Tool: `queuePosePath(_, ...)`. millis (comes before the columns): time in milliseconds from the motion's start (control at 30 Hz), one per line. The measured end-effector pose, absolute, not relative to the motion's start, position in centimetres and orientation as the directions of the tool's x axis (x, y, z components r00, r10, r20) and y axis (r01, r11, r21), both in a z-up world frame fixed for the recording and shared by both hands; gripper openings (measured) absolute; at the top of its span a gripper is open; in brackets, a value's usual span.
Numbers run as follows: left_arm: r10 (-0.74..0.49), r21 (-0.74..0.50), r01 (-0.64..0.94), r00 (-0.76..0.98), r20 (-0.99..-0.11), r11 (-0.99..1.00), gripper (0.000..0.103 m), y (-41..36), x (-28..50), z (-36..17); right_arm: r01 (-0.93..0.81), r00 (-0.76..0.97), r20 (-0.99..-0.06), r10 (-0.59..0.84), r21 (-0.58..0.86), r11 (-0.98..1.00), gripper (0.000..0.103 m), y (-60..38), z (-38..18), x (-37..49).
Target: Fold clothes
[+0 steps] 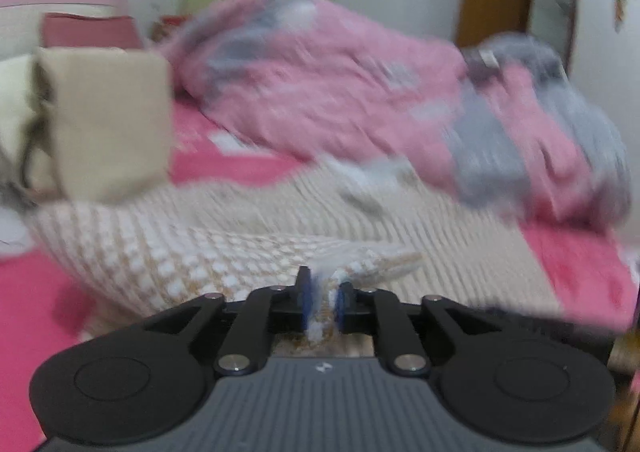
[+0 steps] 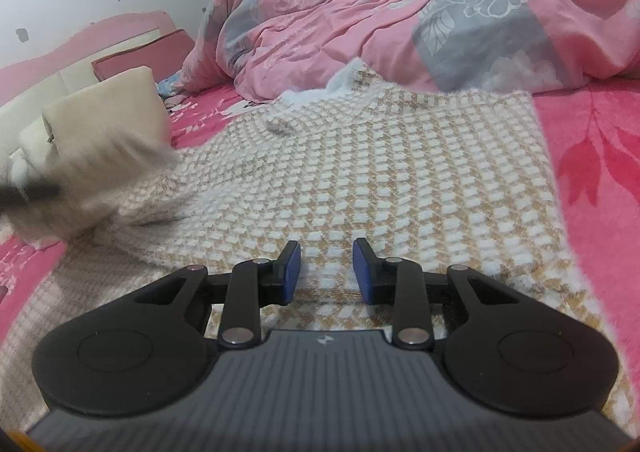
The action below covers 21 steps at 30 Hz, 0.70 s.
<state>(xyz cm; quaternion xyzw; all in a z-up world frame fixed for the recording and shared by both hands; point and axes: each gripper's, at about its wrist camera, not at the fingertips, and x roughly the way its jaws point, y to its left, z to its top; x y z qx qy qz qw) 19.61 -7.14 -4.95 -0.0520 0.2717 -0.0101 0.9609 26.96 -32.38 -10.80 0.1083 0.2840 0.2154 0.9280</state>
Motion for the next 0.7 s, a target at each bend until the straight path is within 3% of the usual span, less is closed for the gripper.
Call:
queuePosePath(33,-0.047,-0.077,0.007,0.843,-0.536,0.997,0.020,-7.7,19.5,-5.7,-0.338,0.745,-0.478,0.466,0.331,0.881,0.028,-32.5,-10.8,27.0)
queuePosePath(100,-0.073,-0.053,0.053,0.832,-0.550,0.997,0.044,-7.7,18.9,-6.4,-0.338,0.742,-0.472,0.476,0.349,0.874,0.028,-32.7,-10.9,27.0)
queuePosePath(167,-0.124,-0.056,0.111,0.831,-0.542,0.992,0.059,-7.1,17.8,-6.2,-0.338,0.739,-0.467,0.485,0.366,0.867,0.028,-33.0,-10.9,27.1)
queuePosePath(333,-0.140,-0.015,0.148,0.888,-0.437,0.989,0.070,-4.7,14.6,-3.6,-0.340,0.735,-0.461,0.497,0.385,0.858,0.029,-33.2,-11.0,27.1)
queuePosePath(500,0.023,-0.112,-0.063,0.946,-0.323,0.992,0.071,0.0,14.7,-2.5,-0.341,0.726,-0.441,0.528,0.436,0.833,0.031,-33.9,-11.1,27.2)
queuePosePath(700,0.166,-0.176,-0.237,0.925,-0.343,0.955,0.071,5.5,17.9,-2.3,-0.335,0.687,-0.411,0.600,0.554,0.762,0.057,-34.6,-9.9,26.7)
